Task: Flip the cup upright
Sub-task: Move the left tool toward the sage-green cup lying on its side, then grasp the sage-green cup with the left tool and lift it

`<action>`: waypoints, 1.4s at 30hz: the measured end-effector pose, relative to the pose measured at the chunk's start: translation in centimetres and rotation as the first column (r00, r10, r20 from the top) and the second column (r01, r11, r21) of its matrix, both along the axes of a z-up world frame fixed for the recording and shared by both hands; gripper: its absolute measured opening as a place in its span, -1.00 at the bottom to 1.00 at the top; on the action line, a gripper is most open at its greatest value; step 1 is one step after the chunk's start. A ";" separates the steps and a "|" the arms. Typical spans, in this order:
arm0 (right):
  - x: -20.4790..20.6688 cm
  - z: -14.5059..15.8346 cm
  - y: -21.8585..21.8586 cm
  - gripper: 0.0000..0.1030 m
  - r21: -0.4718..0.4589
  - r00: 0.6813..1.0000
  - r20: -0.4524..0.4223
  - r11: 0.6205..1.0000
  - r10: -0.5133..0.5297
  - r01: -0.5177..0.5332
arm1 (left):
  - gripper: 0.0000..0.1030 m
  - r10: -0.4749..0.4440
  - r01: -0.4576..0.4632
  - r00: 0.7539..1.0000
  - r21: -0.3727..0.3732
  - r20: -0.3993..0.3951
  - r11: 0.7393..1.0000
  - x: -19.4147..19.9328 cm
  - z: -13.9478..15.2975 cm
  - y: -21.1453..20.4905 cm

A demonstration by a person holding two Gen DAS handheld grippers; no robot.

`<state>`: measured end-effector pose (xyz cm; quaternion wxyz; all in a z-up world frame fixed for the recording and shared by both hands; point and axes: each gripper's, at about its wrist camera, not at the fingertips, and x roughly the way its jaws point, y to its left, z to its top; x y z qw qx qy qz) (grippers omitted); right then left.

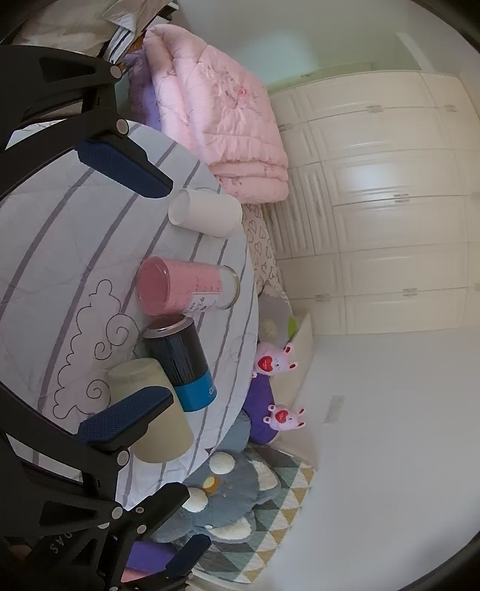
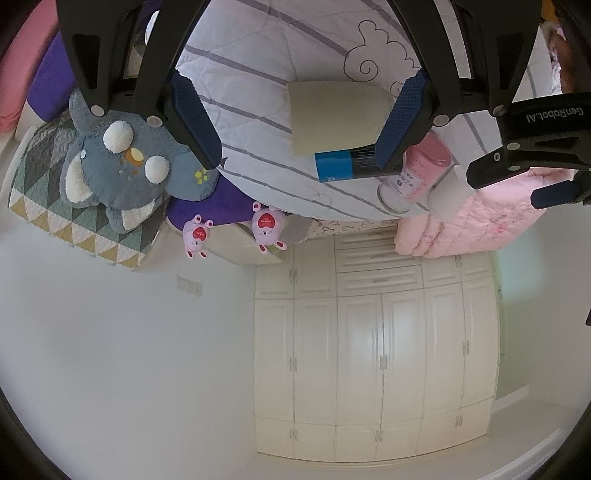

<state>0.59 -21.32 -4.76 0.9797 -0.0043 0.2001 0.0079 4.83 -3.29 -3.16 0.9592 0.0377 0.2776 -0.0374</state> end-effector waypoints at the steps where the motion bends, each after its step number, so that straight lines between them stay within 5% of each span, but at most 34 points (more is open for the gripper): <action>1: 0.2 -0.1 0.0 0.68 0.002 1.000 -0.001 1.000 -0.001 0.001 | 1.00 -0.002 0.002 1.000 -0.001 0.000 1.000 0.1 0.0 -0.1; 12: 1.0 -0.5 -0.9 0.68 0.020 1.000 0.000 1.000 -0.006 0.006 | 1.00 -0.001 0.001 0.999 0.009 0.054 1.000 0.4 1.0 -0.1; 22: 1.9 -1.0 -1.9 0.68 0.044 1.000 -0.022 0.999 -0.012 0.013 | 1.00 -0.088 0.093 0.995 0.131 -0.041 0.987 2.6 0.2 -2.1; 30: 2.8 -1.8 -3.0 0.68 0.065 0.998 -0.062 0.997 -0.029 0.033 | 1.00 -0.177 0.193 0.981 0.268 -0.082 0.944 3.5 -1.1 -5.0; 35: 3.5 -2.6 -3.6 0.68 0.074 0.995 -0.095 0.997 -0.024 0.031 | 1.00 -0.262 0.289 0.957 0.368 -0.123 0.884 3.8 -1.9 -7.2; 42: 4.5 -3.5 -4.6 0.68 0.097 0.991 -0.136 0.995 -0.017 0.031 | 1.00 -0.314 0.370 0.928 0.390 -0.201 0.843 4.8 -3.2 -9.4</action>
